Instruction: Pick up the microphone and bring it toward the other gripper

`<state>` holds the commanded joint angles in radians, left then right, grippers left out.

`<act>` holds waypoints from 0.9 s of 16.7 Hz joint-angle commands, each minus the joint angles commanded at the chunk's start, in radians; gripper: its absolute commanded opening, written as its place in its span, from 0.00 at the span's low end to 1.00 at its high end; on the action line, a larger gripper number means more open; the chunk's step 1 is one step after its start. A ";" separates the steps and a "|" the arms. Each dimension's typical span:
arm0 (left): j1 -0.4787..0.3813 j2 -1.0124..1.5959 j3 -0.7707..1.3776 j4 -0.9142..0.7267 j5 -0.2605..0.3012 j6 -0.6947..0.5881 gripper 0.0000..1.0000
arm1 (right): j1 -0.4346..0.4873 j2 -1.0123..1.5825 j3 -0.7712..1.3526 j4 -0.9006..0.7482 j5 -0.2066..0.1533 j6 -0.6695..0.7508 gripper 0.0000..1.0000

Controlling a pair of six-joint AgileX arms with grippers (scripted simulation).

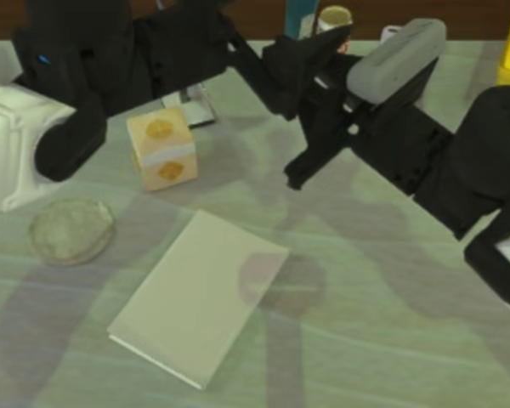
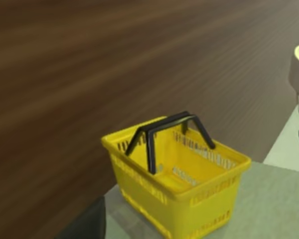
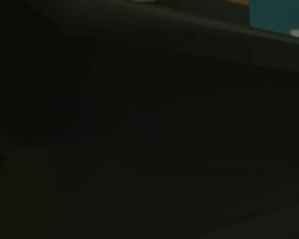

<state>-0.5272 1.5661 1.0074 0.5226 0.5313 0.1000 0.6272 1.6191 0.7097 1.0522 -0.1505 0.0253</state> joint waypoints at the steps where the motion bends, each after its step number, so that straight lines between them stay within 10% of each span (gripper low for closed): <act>1: 0.000 0.000 0.000 0.000 0.000 0.000 1.00 | 0.000 0.000 0.000 0.000 0.000 0.000 0.00; 3: 0.000 0.000 0.000 0.000 0.000 0.000 1.00 | 0.000 0.000 0.000 0.000 0.000 0.000 0.00; 15: 0.000 0.000 0.000 0.000 0.000 0.000 0.10 | 0.000 0.000 0.000 0.000 0.000 0.000 0.00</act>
<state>-0.5272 1.5661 1.0074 0.5226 0.5313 0.1000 0.6272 1.6191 0.7097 1.0522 -0.1505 0.0253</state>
